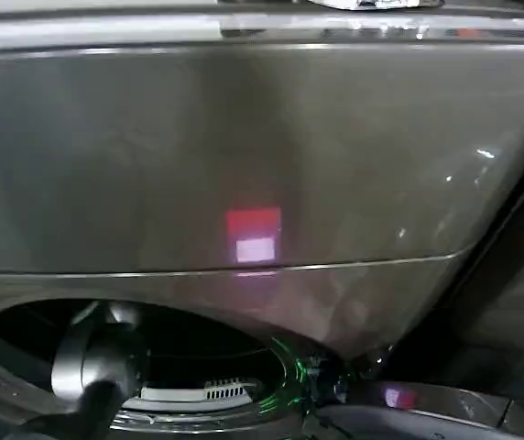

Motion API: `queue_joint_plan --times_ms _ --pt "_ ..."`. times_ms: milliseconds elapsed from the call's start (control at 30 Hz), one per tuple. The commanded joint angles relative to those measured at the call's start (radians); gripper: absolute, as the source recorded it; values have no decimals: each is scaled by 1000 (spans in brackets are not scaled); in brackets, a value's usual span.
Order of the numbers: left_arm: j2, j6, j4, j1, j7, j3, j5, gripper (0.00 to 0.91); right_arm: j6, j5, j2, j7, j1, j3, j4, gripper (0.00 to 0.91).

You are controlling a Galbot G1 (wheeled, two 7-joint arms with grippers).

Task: Grasp the clothes from the dryer.

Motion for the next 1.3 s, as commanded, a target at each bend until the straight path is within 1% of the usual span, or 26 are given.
queue_joint_plan --times_ms 33,133,300,400,433,467,500,533,933,1033,1100,1167,1200,1233,1267,1300 --pt "3 20 19 -9 -122 7 51 907 2 -5 3 0 2 -7 3 907" --pt "-1 12 26 -9 -153 16 45 907 3 -6 7 0 5 -12 5 907" --pt "-8 -26 26 10 -220 25 3 907 4 -7 5 0 3 -13 5 907" --pt "-11 -42 28 15 -221 40 -34 907 4 -7 5 0 1 -11 5 907" --pt "-14 -46 30 16 -219 39 -32 808 4 -7 6 0 2 -12 6 907" --pt "-16 -64 36 18 -218 38 -40 91 4 -7 7 0 1 -12 6 907" --pt "-16 -66 37 20 -216 38 -42 68 5 -7 8 0 0 -13 5 907" --pt "-17 -66 41 23 -209 36 -40 0 6 -7 9 0 0 -13 5 907" --pt "-5 -56 41 34 -194 26 -62 0 6 -5 7 0 -4 -4 4 907" --pt "-13 -59 -24 59 -193 9 -114 0 0 -4 11 -1 -7 -2 11 907" --pt "-19 -46 -71 79 -222 3 -162 0 -7 -5 11 -5 -10 1 17 907" --pt "-23 -31 -91 91 -282 3 -235 0 -20 -11 12 -5 -10 2 22 907" --pt "-22 -11 -91 93 -348 4 -323 0 -18 -13 12 -3 -8 2 20 907" --pt "-23 21 -99 102 -423 7 -495 0 -19 -19 12 -4 -8 1 20 907" --pt "-26 30 -127 115 -466 6 -530 0 -20 -26 15 -7 -9 -1 21 907" --pt "-30 94 -172 138 -549 7 -618 0 -20 -32 16 -9 -8 -3 23 907"
